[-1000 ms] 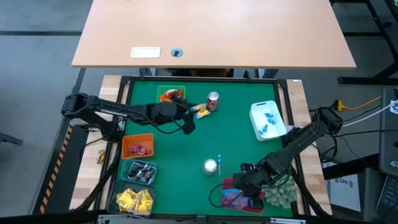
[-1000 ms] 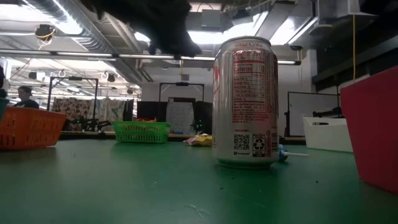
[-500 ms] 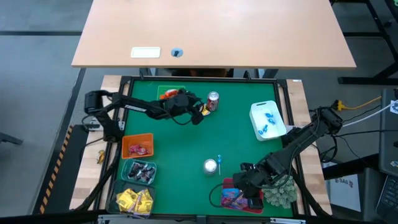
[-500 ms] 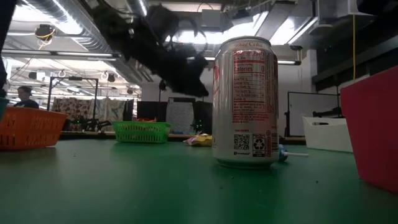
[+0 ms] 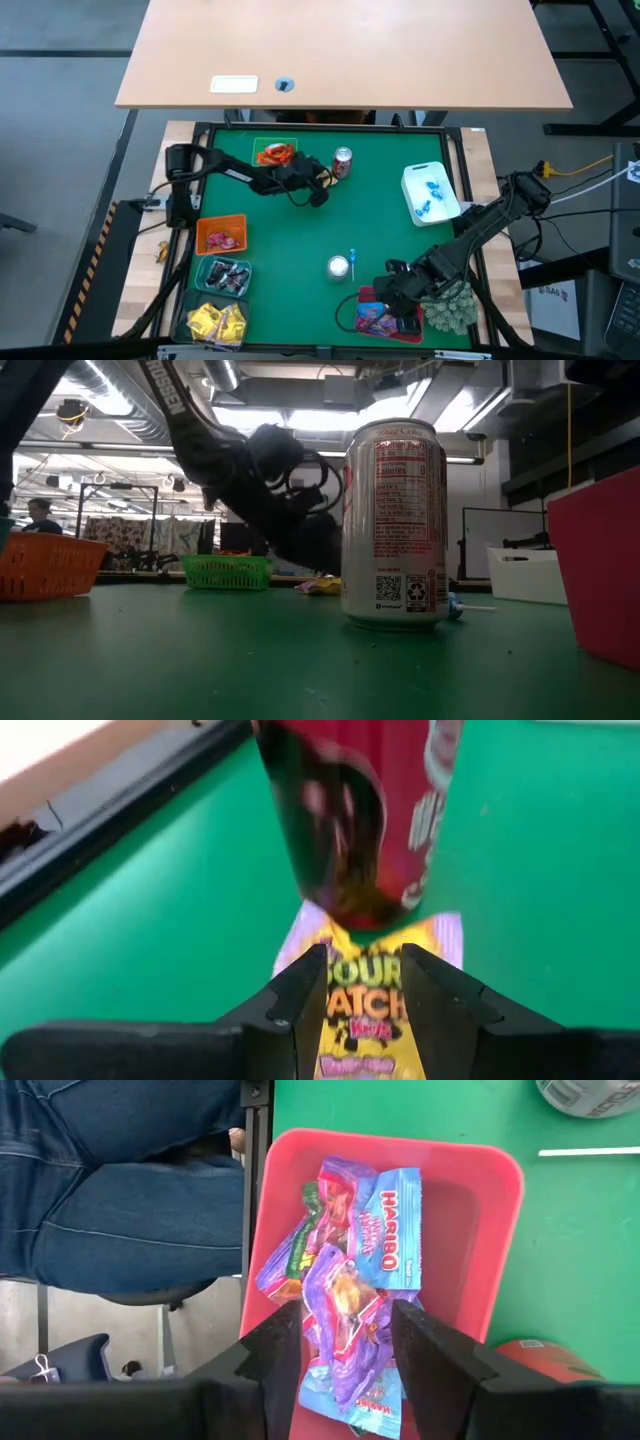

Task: Sort candy
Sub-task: Put the yellow candy into the black bin

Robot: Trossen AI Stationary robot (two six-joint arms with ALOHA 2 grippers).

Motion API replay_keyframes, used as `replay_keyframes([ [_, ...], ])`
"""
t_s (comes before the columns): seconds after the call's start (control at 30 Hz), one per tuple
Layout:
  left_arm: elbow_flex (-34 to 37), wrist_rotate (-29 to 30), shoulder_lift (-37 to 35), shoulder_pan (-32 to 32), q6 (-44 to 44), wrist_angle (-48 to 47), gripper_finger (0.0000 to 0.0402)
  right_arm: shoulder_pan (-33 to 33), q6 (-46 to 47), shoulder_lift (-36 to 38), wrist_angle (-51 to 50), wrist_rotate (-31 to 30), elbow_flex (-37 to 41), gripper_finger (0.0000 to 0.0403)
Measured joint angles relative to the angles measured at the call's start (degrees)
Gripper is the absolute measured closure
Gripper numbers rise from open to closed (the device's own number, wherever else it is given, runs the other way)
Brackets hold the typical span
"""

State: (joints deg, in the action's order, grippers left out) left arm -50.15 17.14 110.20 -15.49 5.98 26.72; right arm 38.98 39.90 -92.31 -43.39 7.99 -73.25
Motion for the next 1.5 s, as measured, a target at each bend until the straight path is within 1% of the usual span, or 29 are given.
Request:
replay_keyframes([
  [0.27,-0.1,-1.4,3.9,0.0,0.1,0.7,0.0282,0.0,-1.2,0.0,0.0,0.0,0.0,0.0249],
  [0.53,-0.1,-1.4,3.8,0.0,0.0,0.1,0.0287,0.0,-1.3,0.0,0.4,0.0,0.0,0.0249],
  [0.63,-0.1,-1.4,3.8,0.0,-0.1,0.1,0.0308,0.0,-1.2,0.0,0.4,0.0,0.0,0.0249],
  [0.87,-0.1,-1.2,3.6,0.0,-0.2,0.2,0.0386,0.0,-1.2,0.0,0.4,0.0,0.0,0.0249],
  [0.93,0.0,-1.2,3.3,0.0,-0.3,0.0,0.0397,0.0,-1.2,0.0,0.4,0.0,0.0,0.0249],
  [1.1,0.0,-1.4,2.0,0.0,-1.7,-0.5,0.0399,0.0,-1.2,0.0,0.5,-0.1,0.0,0.0249],
  [1.23,0.1,-2.1,0.2,0.0,-1.9,-1.6,0.0401,0.0,-1.2,0.0,0.5,-1.5,0.0,0.0249],
  [1.37,0.1,-2.8,-2.6,0.2,-1.9,-1.7,0.0401,-1.1,-1.2,0.0,0.8,-2.0,0.0,0.0249],
  [1.5,0.1,-3.9,-6.0,0.7,-2.1,-3.6,0.0401,-2.3,-1.4,0.1,0.9,-1.9,0.0,0.0249],
])
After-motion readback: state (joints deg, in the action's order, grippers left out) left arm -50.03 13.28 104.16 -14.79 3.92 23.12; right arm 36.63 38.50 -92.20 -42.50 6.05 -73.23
